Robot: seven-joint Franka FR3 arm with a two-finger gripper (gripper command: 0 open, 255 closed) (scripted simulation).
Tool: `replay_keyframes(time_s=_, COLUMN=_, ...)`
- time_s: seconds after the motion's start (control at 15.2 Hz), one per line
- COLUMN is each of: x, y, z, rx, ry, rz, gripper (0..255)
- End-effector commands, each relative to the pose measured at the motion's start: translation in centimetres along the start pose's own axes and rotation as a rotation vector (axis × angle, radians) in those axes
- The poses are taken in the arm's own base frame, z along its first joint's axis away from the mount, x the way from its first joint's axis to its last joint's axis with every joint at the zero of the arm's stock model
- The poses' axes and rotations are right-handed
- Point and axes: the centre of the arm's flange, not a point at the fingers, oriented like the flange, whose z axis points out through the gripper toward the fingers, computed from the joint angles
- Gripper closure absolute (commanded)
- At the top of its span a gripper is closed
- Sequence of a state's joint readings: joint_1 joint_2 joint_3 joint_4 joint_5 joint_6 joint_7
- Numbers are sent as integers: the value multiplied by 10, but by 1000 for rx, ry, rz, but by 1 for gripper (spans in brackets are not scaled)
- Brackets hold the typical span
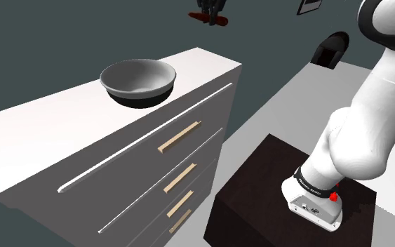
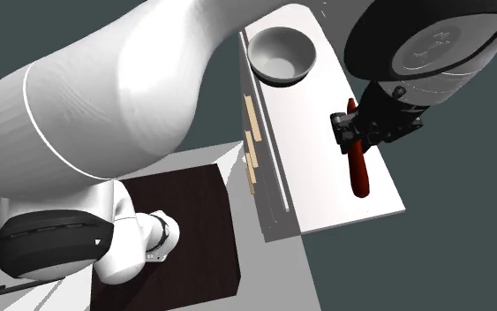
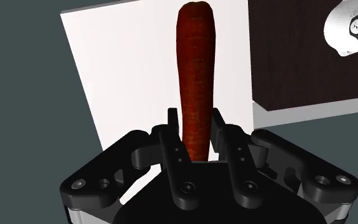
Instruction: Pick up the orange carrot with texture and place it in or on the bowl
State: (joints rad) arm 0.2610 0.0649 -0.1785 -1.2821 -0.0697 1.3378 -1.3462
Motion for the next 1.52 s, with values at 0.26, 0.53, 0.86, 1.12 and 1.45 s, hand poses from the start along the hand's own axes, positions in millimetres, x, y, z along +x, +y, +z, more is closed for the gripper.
replay_keyframes(time_s=0.26, x=76, y=-23, z=-5, rx=0, ry=0, rz=1, gripper=255)
replay_keyframes(time_s=0.53, x=126, y=-39, z=-8, rx=0, ry=0, rz=1, gripper=255)
replay_keyframes(time_s=0.86, x=189, y=-59, z=-12, rx=0, ry=0, rz=1, gripper=255)
replay_keyframes(time_s=1.12, x=239, y=-75, z=-15, rx=0, ry=0, rz=1, gripper=255)
replay_keyframes(time_s=1.45, x=302, y=-95, z=-20, rx=0, ry=0, rz=1, gripper=255)
